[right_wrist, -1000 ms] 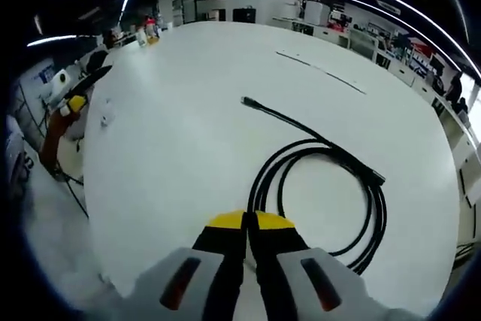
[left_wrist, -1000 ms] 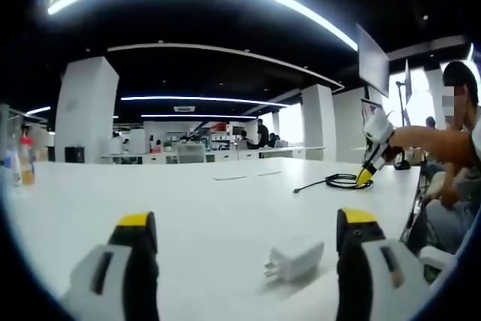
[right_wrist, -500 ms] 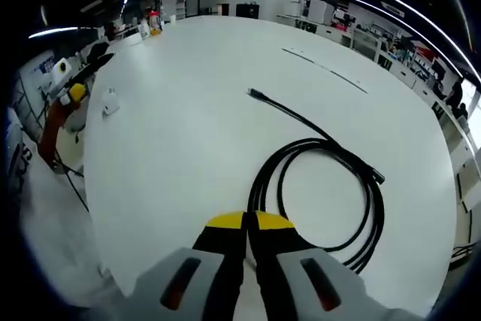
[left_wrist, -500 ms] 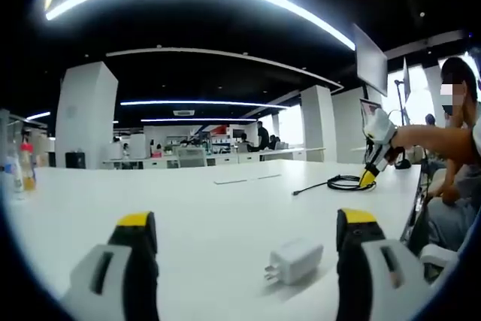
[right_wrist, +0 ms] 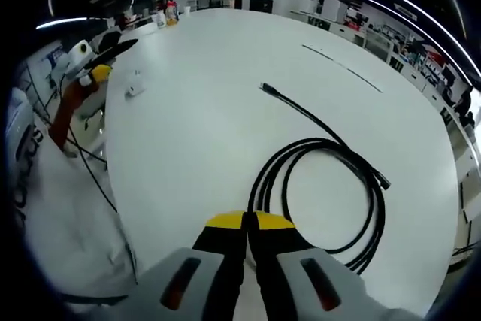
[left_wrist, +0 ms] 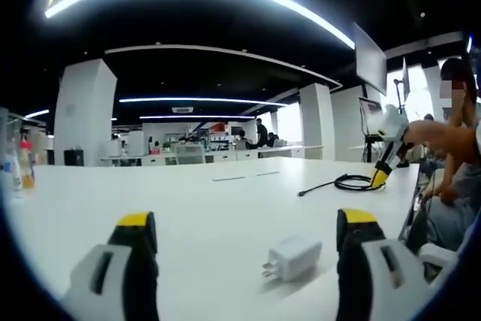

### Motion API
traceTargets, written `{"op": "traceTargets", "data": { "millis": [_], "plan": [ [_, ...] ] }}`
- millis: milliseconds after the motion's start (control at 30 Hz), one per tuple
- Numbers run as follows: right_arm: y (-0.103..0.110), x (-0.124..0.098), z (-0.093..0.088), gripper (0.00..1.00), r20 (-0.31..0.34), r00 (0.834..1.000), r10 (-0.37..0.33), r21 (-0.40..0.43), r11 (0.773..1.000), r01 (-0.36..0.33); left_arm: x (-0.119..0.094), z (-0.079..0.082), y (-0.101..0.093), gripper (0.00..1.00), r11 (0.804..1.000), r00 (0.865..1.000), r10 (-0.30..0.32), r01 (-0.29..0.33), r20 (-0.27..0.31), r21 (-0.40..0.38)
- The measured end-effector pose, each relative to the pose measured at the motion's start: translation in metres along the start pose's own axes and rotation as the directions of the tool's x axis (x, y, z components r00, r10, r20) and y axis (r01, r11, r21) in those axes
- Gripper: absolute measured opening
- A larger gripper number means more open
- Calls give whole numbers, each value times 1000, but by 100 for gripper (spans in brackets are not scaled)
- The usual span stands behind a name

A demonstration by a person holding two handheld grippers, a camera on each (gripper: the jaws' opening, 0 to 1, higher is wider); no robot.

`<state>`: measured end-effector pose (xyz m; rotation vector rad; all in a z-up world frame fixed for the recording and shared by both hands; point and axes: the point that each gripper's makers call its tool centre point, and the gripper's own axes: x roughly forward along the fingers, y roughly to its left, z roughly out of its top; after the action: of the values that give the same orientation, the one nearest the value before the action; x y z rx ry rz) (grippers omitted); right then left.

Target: Plug the desk Type‑C cable into the charger adapter.

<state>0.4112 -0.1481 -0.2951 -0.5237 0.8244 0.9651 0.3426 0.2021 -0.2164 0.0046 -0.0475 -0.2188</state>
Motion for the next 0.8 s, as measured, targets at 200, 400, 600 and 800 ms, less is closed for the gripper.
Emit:
{"op": "traceTargets", "data": {
  "millis": [200, 400, 600, 800],
  "plan": [
    [22, -3, -7, 2, -1, 1000, 30, -5, 1000, -30, -1, 1, 1, 100, 1000, 1000, 2, -2, 7, 2],
    [46, -6, -15, 2, -2, 998, 59, -10, 998, -59, -1, 3, 0, 100, 1000, 1000, -3, 3, 13, 7],
    [66, -13, -24, 2, -7, 997, 81, -17, 997, -81, -1, 3, -2, 100, 1000, 1000, -6, 6, 10, 8],
    [82, -18, -30, 2, -12, 995, 95, -26, 995, -96, -1, 2, -4, 100, 1000, 1000, -12, 12, 1, 7]
  ]
}}
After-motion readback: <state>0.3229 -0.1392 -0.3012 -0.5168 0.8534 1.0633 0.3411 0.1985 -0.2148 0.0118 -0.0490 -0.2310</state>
